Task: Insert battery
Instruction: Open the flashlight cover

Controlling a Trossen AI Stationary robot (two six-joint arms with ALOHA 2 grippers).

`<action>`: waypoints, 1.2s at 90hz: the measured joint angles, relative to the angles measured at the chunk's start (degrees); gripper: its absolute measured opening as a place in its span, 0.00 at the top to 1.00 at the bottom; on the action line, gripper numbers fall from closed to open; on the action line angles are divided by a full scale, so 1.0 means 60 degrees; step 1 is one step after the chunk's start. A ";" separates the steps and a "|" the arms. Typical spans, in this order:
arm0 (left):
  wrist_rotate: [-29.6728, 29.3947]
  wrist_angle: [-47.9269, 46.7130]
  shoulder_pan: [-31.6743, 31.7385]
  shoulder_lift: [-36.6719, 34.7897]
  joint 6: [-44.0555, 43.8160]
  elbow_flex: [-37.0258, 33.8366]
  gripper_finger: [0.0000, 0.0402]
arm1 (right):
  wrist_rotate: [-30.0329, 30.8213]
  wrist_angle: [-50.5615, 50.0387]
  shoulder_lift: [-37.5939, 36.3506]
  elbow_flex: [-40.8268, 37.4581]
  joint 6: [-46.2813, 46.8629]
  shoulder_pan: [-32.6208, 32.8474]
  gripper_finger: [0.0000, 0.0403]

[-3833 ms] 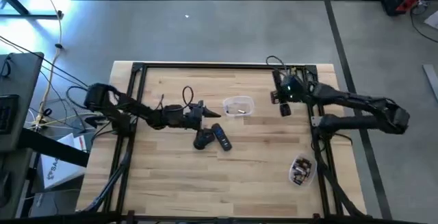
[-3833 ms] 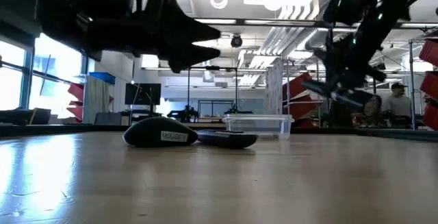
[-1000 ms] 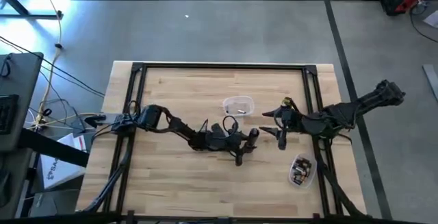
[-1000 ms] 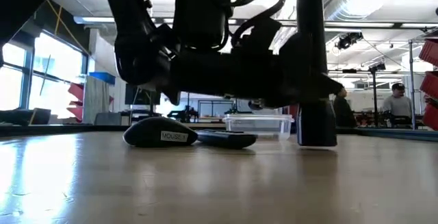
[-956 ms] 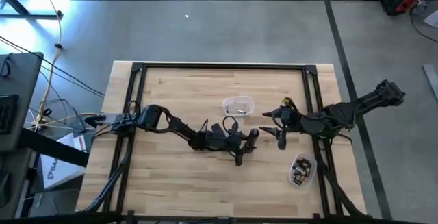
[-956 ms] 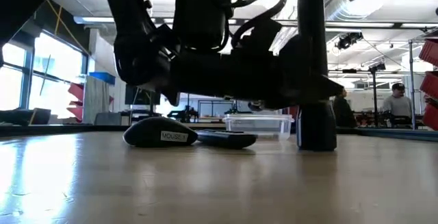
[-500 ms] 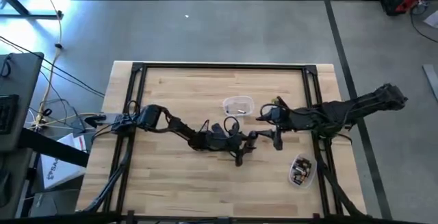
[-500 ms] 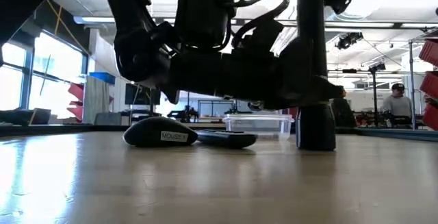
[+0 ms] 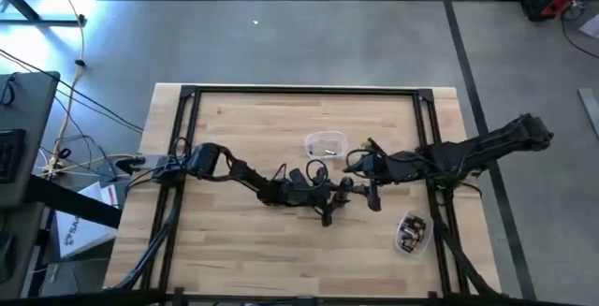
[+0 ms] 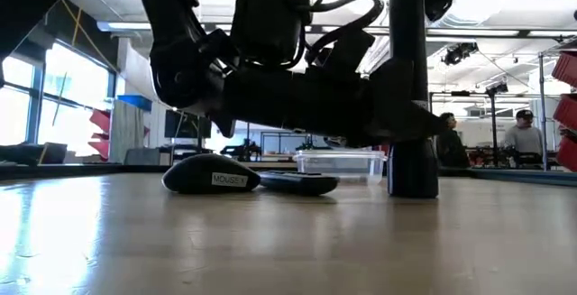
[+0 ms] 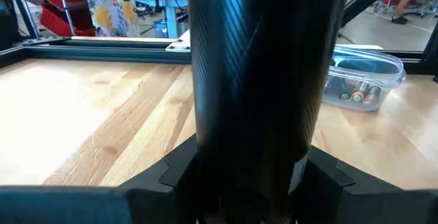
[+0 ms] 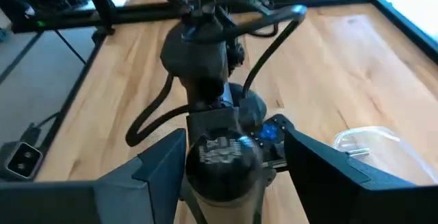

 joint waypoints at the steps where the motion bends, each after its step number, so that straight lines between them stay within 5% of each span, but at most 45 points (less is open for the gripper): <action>1: -0.0001 -0.0002 0.0002 0.0000 -0.0008 -0.0001 0.62 | 0.0000 0.0021 0.0040 -0.0002 0.0000 -0.0001 0.47; 36: -0.0016 -0.0063 0.0006 0.0003 -0.0030 -0.0008 0.62 | 0.0091 0.0337 0.0144 -0.0005 0.0048 0.0006 0.70; 61: 0.0495 -0.0067 0.0020 0.0004 -0.0008 -0.0012 0.66 | 0.0180 0.0060 0.0119 0.0027 0.0176 0.0006 0.69; 81: 0.1020 -0.0093 0.0027 -0.0105 0.0506 -0.0026 0.66 | -0.0701 0.0008 0.0101 0.0027 -0.0679 0.0006 0.70; 108: 0.3341 -0.0389 0.0020 -0.0505 0.1032 -0.0063 0.66 | -0.2698 0.0173 0.0109 0.0016 -0.2195 0.0013 0.70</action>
